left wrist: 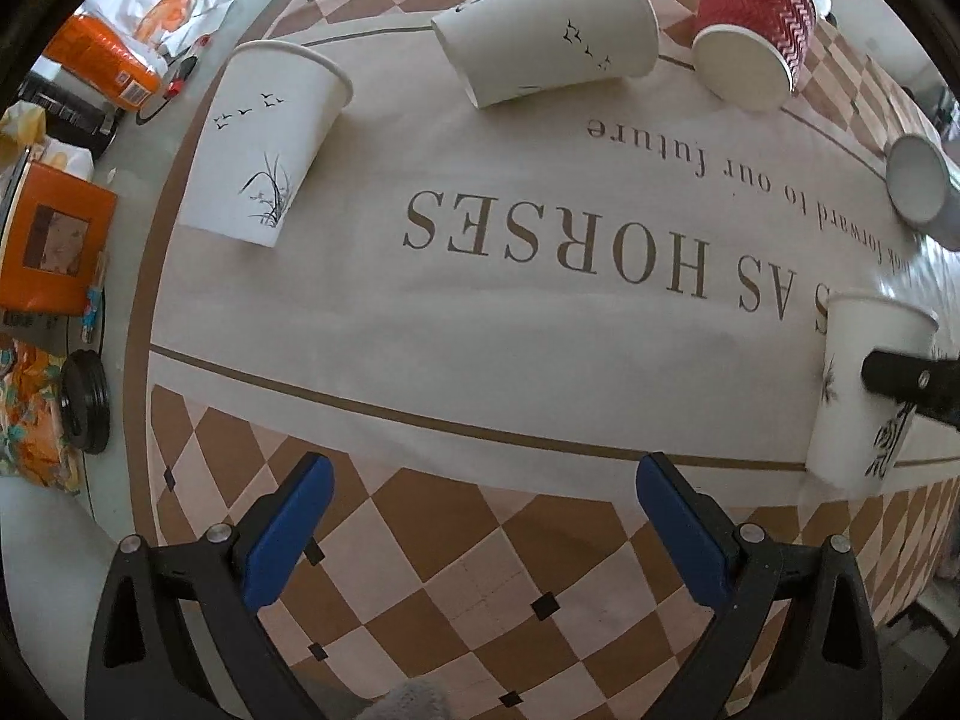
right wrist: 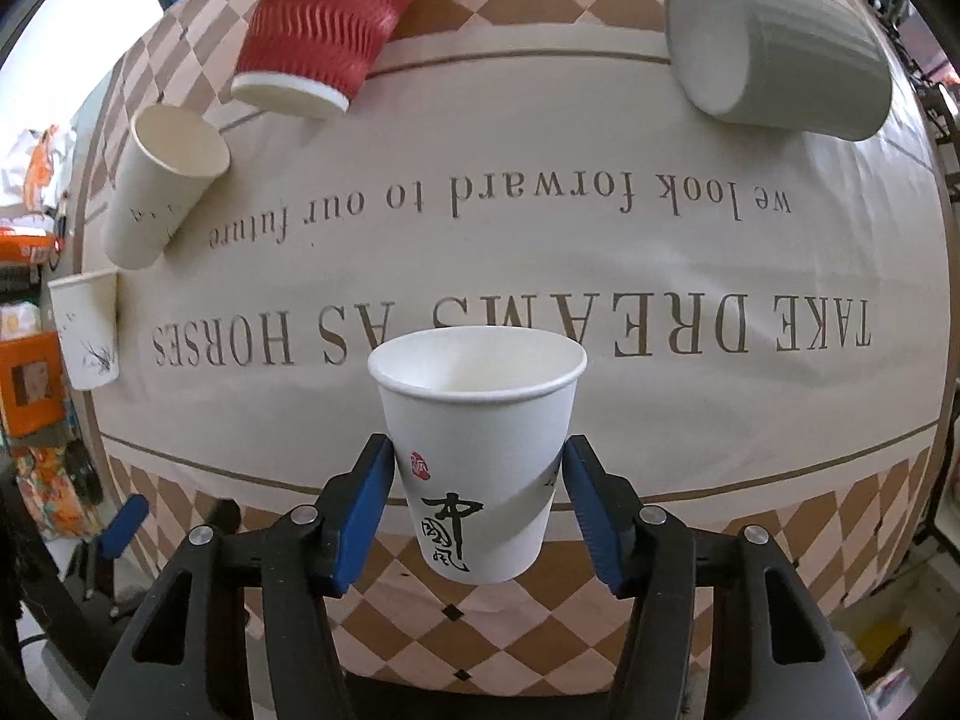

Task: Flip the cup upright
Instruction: 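Lower the calligraphy-print cup upright onto the cloth and open the right tool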

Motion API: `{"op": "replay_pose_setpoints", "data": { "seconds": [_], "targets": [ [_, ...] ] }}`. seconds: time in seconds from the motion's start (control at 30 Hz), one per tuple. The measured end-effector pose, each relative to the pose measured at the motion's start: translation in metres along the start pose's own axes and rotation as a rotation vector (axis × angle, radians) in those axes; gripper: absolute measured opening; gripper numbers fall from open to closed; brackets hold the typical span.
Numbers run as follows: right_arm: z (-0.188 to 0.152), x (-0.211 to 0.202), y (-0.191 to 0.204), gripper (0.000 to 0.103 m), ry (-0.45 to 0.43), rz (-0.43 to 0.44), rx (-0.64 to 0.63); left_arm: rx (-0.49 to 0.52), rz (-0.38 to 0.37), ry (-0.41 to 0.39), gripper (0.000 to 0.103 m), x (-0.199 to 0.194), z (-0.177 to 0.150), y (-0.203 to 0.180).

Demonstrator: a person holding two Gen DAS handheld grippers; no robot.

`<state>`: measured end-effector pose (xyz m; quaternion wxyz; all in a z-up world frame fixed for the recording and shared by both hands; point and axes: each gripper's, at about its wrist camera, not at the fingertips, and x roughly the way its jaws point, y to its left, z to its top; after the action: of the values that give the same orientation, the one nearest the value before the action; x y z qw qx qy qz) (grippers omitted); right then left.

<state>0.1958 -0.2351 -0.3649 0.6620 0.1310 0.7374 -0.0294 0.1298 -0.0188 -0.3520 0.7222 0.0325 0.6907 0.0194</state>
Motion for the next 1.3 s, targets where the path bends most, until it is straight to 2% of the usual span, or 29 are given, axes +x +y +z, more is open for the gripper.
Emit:
{"op": "replay_pose_setpoints", "data": {
  "seconds": [0.1,0.2,0.23,0.4,0.6,0.73,0.87,0.9,1.07,1.3],
  "targets": [
    [-0.001,-0.012,0.0,0.06,-0.069,0.027,0.021,0.007,0.002,0.002,0.103,0.002,-0.001,0.001],
    [0.0,-0.022,0.004,0.059,-0.198,0.05,0.037,-0.006,0.001,0.006,0.103,0.01,0.002,0.012],
    [0.001,-0.028,0.003,0.059,-0.216,0.058,0.043,-0.012,0.001,0.007,0.103,0.012,0.004,0.014],
    [0.001,-0.038,0.013,0.059,-0.483,0.014,0.026,-0.033,0.006,-0.002,0.103,0.02,0.021,0.022],
    [-0.012,-0.026,0.025,0.059,-0.7,-0.047,-0.017,0.003,0.024,-0.018,0.103,0.031,0.032,0.017],
    [-0.028,-0.027,0.026,0.061,-0.741,-0.069,-0.036,0.029,0.023,-0.025,0.103,0.033,0.029,0.019],
    [-0.045,-0.022,0.03,0.062,-0.718,-0.083,-0.039,0.053,0.021,-0.042,0.103,0.026,0.02,0.02],
    [-0.048,-0.021,0.03,0.063,-0.705,-0.087,-0.036,0.056,0.021,-0.046,0.103,0.019,0.018,0.01],
    [-0.071,-0.027,0.025,0.075,-0.688,-0.094,-0.02,0.081,0.026,-0.08,0.103,0.0,0.008,0.008],
    [-0.106,-0.051,0.016,0.08,-0.671,-0.125,-0.02,0.084,0.028,-0.132,0.103,-0.043,-0.008,0.006]
  ]
}}
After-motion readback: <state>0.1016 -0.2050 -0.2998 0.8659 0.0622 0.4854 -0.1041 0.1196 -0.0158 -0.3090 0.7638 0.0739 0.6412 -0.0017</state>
